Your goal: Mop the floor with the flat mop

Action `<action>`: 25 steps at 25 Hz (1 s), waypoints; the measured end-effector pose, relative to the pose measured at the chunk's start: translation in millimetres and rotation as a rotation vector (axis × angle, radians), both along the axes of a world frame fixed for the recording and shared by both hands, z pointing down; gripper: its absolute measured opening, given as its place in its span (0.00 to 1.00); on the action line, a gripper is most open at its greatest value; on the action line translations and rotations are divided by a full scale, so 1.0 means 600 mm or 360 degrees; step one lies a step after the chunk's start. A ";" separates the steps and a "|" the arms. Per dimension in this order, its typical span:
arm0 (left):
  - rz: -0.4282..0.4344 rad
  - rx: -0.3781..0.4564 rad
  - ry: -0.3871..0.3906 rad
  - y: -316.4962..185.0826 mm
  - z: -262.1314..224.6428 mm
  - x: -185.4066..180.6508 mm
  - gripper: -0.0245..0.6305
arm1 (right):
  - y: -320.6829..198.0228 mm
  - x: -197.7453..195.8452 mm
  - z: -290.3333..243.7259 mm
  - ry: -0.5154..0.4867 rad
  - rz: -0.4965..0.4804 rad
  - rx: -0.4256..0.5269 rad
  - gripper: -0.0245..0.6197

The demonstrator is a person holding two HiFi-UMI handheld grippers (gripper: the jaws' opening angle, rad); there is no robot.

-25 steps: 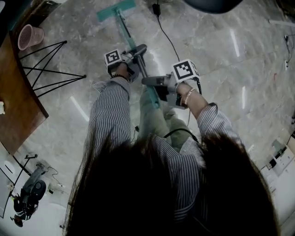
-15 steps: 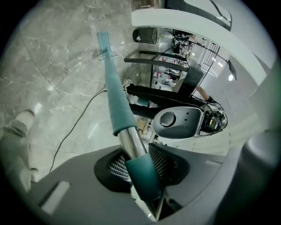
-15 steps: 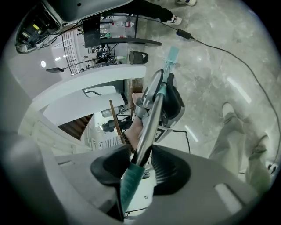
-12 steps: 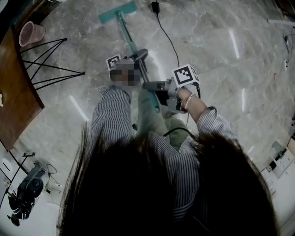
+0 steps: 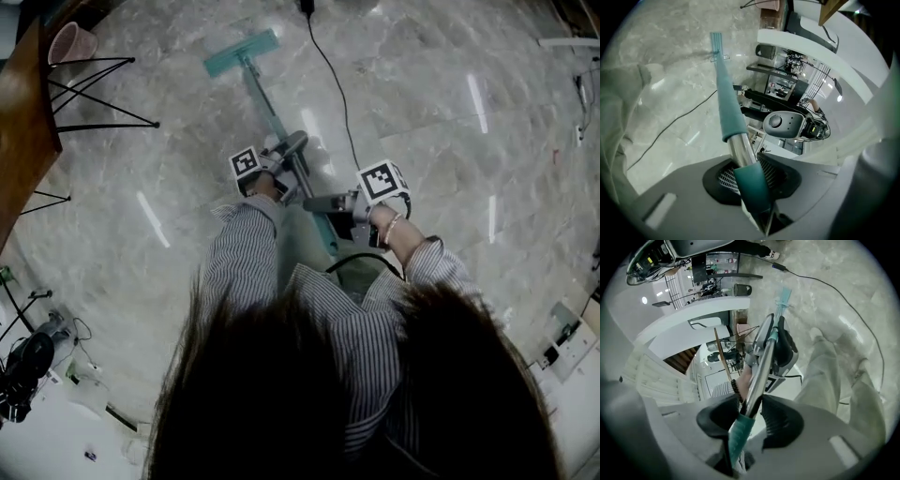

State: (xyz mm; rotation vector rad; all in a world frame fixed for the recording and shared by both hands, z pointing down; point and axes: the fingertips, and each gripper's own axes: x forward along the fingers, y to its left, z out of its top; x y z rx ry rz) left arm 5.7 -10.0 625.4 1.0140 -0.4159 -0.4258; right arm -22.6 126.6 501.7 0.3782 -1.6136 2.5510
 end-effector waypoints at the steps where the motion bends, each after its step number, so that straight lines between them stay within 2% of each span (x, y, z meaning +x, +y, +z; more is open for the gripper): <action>1: -0.0035 -0.0016 0.0022 0.039 0.000 0.010 0.18 | 0.039 0.013 0.001 0.0011 -0.0031 0.0002 0.27; 5: -0.0120 -0.0053 0.0062 0.161 -0.003 0.050 0.17 | 0.160 0.062 -0.007 0.0002 -0.0069 -0.0008 0.27; 9: -0.0110 -0.0048 0.0056 0.243 -0.025 0.084 0.17 | 0.239 0.095 -0.029 -0.0026 -0.0050 -0.0004 0.28; 14: -0.0053 -0.0085 0.0088 0.334 -0.057 0.106 0.17 | 0.323 0.107 -0.067 -0.0055 -0.0110 -0.0046 0.28; 19: -0.0097 -0.0135 0.0157 0.341 -0.057 0.109 0.16 | 0.323 0.110 -0.075 -0.0111 0.0015 -0.0115 0.28; 22: -0.0030 -0.0147 0.0158 0.314 -0.053 0.111 0.16 | 0.291 0.112 -0.067 -0.0089 0.0049 -0.0141 0.28; 25: 0.0015 -0.0133 0.0160 0.317 -0.062 0.113 0.16 | 0.296 0.114 -0.065 -0.0061 0.0030 -0.0118 0.28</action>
